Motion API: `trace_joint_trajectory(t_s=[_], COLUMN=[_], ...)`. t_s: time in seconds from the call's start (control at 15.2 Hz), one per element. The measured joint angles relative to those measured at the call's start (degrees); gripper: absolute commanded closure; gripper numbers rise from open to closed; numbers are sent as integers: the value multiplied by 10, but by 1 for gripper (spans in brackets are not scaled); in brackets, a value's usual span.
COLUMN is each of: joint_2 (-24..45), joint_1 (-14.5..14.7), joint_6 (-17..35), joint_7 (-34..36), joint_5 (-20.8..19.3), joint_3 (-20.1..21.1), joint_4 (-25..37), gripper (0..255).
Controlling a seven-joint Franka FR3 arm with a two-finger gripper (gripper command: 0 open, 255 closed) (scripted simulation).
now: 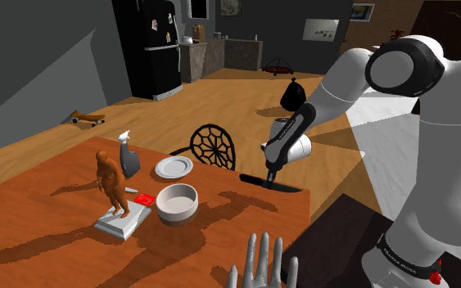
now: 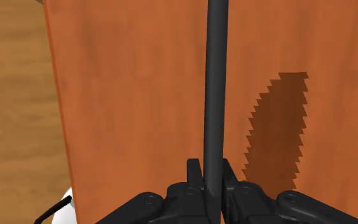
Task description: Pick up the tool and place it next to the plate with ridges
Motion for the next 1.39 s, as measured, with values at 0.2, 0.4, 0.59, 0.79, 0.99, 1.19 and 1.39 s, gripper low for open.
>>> trace_joint_trajectory(t_s=[0.2,0.4,0.59,0.79,0.99,1.19,1.39], joint_2=[-24,-48,-73,-95,-116,-89,-41], joint_1=[5,11,16,18,21,28,35], joint_6=[-18,-39,-60,-81,-105,-123,-149], joint_7=[7,16,26,33,43,55,70], joint_5=[-10,-21,-33,-44,-55,-52,-47], joint_3=[-8,-16,-22,-28,-31,-25,-17], joint_4=[-6,-8,-11,-12,-10,36,110], gripper=[255,255,255,255,255,255,255])
